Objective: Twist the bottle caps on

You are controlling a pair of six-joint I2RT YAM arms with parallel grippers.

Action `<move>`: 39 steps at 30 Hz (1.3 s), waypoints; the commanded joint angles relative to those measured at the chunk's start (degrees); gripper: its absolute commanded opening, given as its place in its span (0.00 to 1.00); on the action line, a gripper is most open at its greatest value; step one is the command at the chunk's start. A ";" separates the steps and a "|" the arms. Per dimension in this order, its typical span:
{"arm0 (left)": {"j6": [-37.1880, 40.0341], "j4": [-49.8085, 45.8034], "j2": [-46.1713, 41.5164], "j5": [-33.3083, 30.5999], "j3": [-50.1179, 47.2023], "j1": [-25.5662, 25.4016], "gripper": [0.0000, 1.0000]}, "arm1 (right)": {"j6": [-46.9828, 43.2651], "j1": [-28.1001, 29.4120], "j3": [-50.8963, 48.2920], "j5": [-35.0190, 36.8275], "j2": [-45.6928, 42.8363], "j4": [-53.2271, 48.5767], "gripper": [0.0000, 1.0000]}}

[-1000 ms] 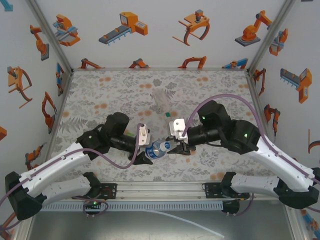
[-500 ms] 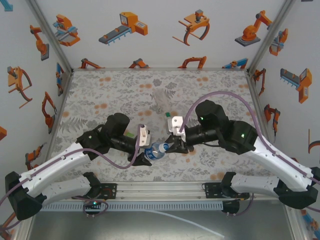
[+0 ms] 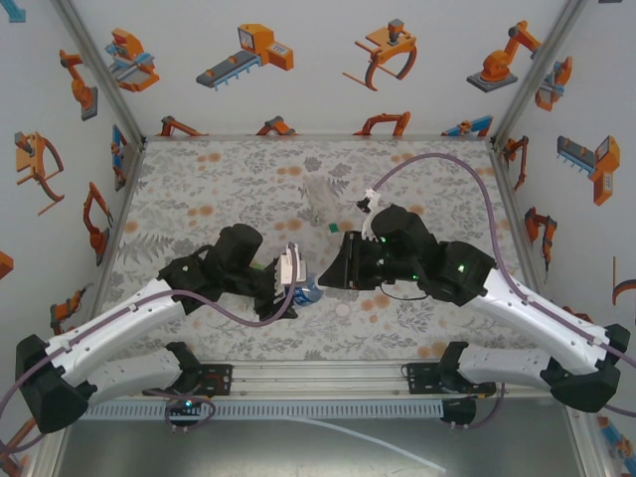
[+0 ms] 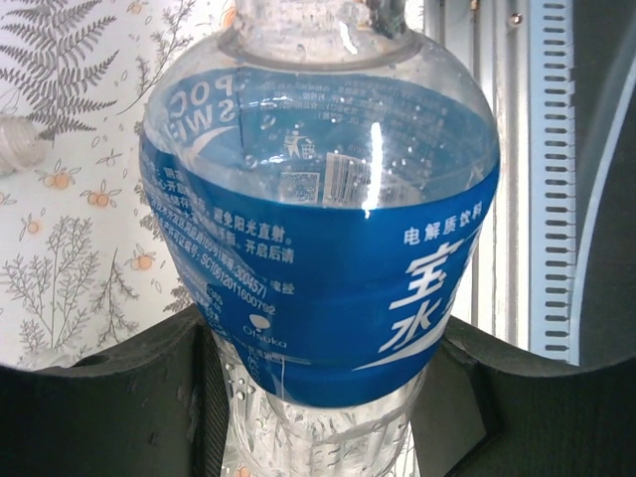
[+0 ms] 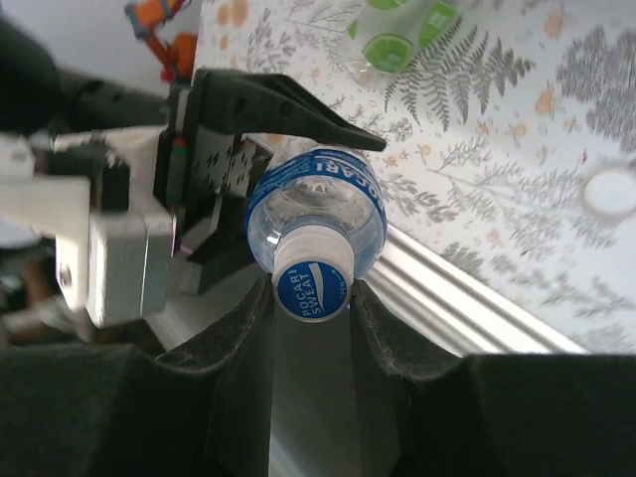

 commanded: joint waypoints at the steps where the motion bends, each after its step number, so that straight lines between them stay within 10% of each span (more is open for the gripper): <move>1: 2.94 5.09 -0.36 3.68 1.43 -0.88 0.00 | 14.07 -0.14 -0.54 7.05 1.98 1.10 0.00; 3: 3.25 5.09 -0.20 3.59 1.61 -0.88 0.00 | 12.54 -0.21 -0.34 7.47 2.16 1.04 0.00; 11: 3.16 5.03 -0.71 5.64 0.99 -0.88 0.00 | -12.30 -0.17 1.23 4.91 -2.43 8.48 0.52; 20: 2.50 4.92 -3.23 8.65 0.64 -0.88 0.00 | -44.31 -0.15 2.06 -1.78 -9.78 10.00 0.53; 29: 1.65 4.82 -3.44 10.98 0.91 -0.87 0.00 | -77.59 -0.14 6.05 -24.45 -7.51 2.48 0.53; 39: 1.14 4.83 -3.16 10.97 1.52 -1.01 0.00 | -87.33 -0.20 10.20 -29.47 -1.50 -4.75 0.52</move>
